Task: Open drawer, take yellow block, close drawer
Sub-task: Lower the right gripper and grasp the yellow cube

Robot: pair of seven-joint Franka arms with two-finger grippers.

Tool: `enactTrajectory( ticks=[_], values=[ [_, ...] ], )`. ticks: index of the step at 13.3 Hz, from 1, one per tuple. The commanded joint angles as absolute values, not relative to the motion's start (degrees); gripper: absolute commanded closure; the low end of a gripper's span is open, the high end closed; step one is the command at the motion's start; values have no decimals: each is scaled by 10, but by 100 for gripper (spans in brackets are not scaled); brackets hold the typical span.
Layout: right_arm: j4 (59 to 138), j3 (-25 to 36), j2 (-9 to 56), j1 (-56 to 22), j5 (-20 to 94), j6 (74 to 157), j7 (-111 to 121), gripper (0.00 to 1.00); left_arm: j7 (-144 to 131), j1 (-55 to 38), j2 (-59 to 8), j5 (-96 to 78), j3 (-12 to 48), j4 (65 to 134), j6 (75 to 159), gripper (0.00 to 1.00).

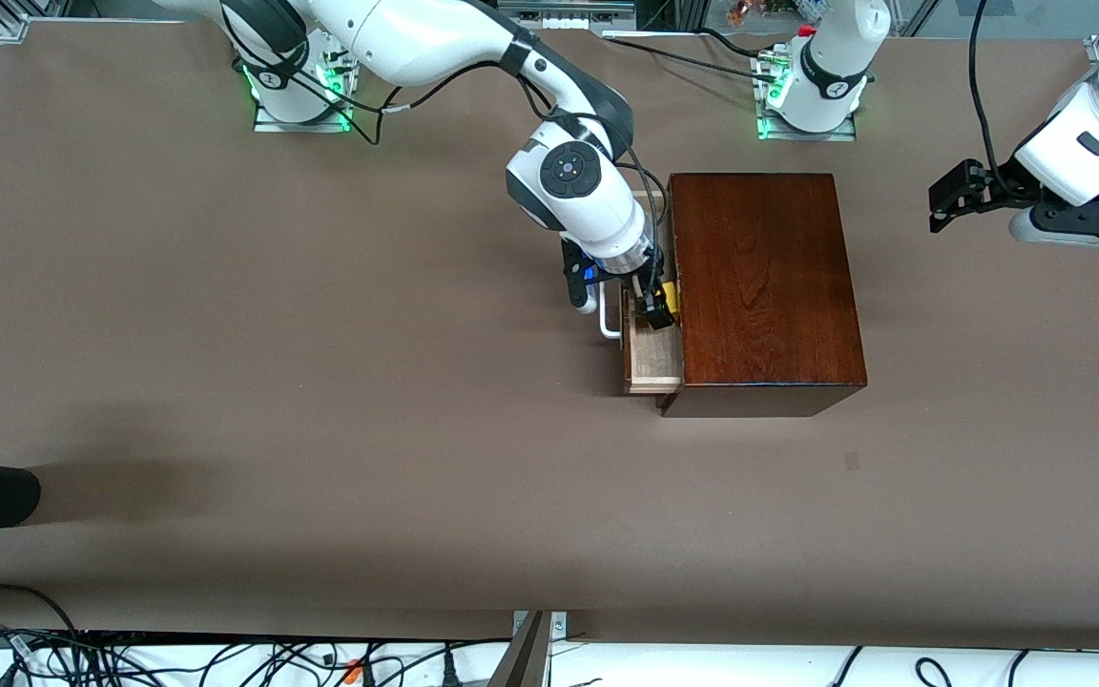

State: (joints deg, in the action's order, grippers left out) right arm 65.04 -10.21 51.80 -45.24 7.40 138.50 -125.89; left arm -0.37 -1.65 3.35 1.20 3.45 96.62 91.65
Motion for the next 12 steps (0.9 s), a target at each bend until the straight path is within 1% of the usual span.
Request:
enactTrajectory(
  ticks=[1, 2, 7, 10, 12],
  values=[
    [629, -98, 528, -457, 76, 1382, -1257, 74, 10, -11, 37, 10, 34, 956, 913, 0],
    [629, -98, 526, -457, 76, 1378, -1257, 80, 10, -11, 37, 10, 34, 956, 913, 0],
    [626, -95, 505, -447, 77, 1304, -1251, 81, 10, -9, 37, 10, 29, 954, 914, 0],
    [626, -104, 481, -423, 85, 1275, -1247, 81, 8, -9, 38, 9, 28, 954, 913, 0],
    [625, -143, 466, -390, 85, 1248, -1248, 80, 9, -8, 37, 8, 27, 954, 913, 0]
  ],
)
